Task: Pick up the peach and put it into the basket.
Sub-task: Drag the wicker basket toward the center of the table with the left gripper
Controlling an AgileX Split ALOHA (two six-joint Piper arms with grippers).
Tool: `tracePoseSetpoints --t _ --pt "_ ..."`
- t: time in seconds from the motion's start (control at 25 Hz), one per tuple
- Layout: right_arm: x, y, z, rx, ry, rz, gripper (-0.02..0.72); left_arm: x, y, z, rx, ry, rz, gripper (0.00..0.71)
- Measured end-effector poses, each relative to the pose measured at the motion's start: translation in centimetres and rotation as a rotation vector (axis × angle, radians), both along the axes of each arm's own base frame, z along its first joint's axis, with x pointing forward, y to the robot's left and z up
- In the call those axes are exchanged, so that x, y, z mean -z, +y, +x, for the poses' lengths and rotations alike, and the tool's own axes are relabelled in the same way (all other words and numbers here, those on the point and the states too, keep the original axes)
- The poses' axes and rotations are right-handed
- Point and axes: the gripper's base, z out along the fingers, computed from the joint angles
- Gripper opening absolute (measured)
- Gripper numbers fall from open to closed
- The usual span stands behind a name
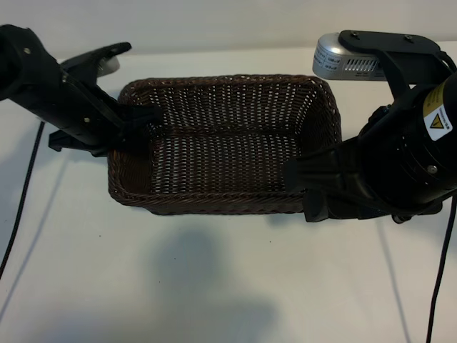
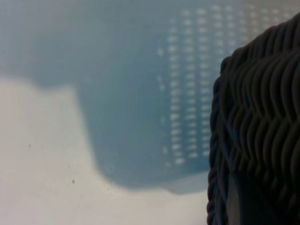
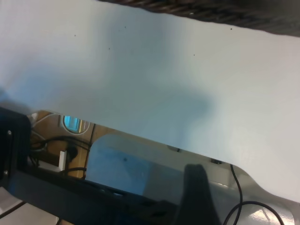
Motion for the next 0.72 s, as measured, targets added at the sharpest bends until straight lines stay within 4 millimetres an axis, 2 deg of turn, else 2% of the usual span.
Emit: tracePoseSetpoints --t 0.36,0.72 --pt "0.0 0.0 0.0 -0.001 0.000 0.000 0.507 3.5 -0.2 1.0 -0.011 0.054 0.012 0.113" --pt "0.0 0.0 0.0 0.000 0.000 0.000 0.507 4.2 -0.4 1.2 -0.002 0.063 -0.005 0.113"
